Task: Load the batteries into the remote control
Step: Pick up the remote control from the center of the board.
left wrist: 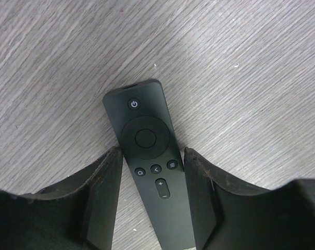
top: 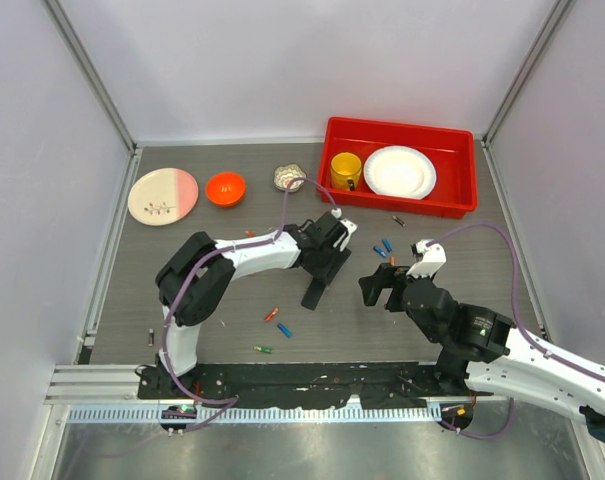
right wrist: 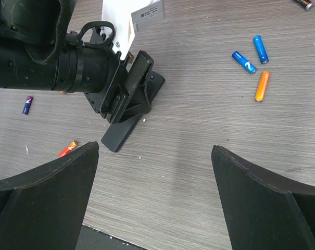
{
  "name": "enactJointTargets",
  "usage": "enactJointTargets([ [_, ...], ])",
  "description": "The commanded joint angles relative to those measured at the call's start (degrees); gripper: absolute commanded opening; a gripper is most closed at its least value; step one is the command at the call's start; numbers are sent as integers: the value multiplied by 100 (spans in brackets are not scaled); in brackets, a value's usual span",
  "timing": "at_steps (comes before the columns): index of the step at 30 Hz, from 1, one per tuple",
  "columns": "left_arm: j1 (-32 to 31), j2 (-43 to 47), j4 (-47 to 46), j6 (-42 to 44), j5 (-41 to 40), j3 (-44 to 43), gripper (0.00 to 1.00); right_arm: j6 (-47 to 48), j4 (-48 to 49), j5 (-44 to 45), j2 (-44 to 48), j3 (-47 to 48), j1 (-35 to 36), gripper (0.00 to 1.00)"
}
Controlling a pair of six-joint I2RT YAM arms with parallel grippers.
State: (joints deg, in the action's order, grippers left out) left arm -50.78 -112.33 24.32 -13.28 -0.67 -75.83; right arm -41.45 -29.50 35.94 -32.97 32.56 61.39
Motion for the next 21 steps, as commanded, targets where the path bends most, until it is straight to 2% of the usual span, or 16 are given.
enactJointTargets([
  [1, -72, -289, 82, -105, -135, 165, 53, -161, -118, 273, 89, 75, 23, 94],
  [10, -265, -553, 187, -140, -636, 156, 53, -547, -408, 510, 116, 119, 23, 95],
  [17, -300, -649, 100, -245, -803, 288, 49, -1074, -636, 774, 247, 67, 23, 94],
  [20, -292, -650, 65, -289, -803, 315, 42, -1189, -698, 862, 326, 23, 23, 94],
  [21, -300, -615, 30, -289, -769, 323, 35, -1216, -715, 888, 379, 23, 23, 93],
])
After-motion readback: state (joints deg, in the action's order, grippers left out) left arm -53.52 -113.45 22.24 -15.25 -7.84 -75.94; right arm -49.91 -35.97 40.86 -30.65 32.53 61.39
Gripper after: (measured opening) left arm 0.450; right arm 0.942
